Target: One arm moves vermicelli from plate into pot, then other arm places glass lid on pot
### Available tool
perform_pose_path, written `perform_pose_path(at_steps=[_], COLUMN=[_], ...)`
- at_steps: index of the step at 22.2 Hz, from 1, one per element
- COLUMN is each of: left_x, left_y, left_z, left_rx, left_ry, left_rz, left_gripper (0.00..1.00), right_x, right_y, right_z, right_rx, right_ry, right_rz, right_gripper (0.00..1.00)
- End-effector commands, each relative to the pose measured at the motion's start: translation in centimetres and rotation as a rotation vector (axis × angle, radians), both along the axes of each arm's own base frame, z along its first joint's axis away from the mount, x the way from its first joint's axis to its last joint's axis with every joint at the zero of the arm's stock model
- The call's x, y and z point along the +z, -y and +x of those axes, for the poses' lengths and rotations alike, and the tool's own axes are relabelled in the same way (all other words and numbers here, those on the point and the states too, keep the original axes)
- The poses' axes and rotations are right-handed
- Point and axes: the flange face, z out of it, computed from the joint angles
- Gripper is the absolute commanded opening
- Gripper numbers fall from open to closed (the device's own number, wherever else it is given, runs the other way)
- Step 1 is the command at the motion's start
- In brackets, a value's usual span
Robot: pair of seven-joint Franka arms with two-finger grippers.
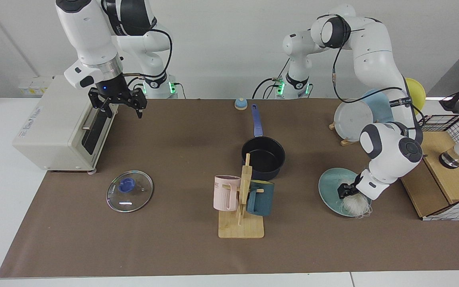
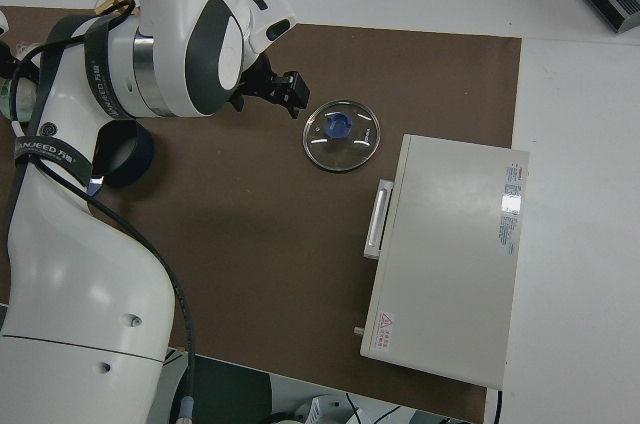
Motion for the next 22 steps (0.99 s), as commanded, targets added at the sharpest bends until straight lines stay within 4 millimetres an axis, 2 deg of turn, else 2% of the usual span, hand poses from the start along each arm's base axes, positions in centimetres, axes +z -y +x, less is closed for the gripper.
perform_pose_path(at_steps=[1,6,9,10,12,15,16,18,21,22], left_x=[2.5,7.5,11.8,13.4,16.4,18.9,20.0,20.6,20.6,20.2], left_y=[0.3,1.1,1.5,2.2,4.6,6.3,8.1,10.2,14.5,16.6], left_z=[0.2,-0.1,-0.7,-1.1,-2.2,-4.4,-6.2,-8.5,-11.8,-12.7], left_rx=[-0.024,-0.039,-0.053,-0.064,-0.083,-0.053,-0.057,-0.018,0.04,0.063], left_ry=[-0.028,-0.013,0.031,0.045,0.064,0.037,0.022,0.02,0.033,0.03], left_rz=[0.003,0.022,0.046,0.054,0.07,0.077,0.081,0.092,0.102,0.104], left_gripper=[0.0,0.0,0.0,0.0,0.0,0.0,0.0,0.0,0.0,0.0], right_x=[0.1,-0.2,-0.4,-0.3,-0.3,-1.1,-1.2,-1.1,-1.9,-2.0], right_y=[0.7,0.9,0.7,0.7,1.0,1.3,1.4,1.2,1.5,1.8], right_z=[0.2,0.3,0.3,0.3,0.4,0.9,1.1,1.3,1.8,2.0], right_rx=[0.055,0.077,0.082,0.082,0.078,0.074,0.073,0.071,0.065,0.062], right_ry=[0.008,0.002,-0.007,-0.005,-0.002,-0.013,-0.015,-0.01,-0.013,-0.004], right_rz=[0.001,-0.003,-0.008,-0.008,-0.009,-0.013,-0.019,-0.023,-0.021,-0.023], right_gripper=[1.0,1.0,0.99,1.0,1.0,0.99,0.99,1.0,1.0,0.99])
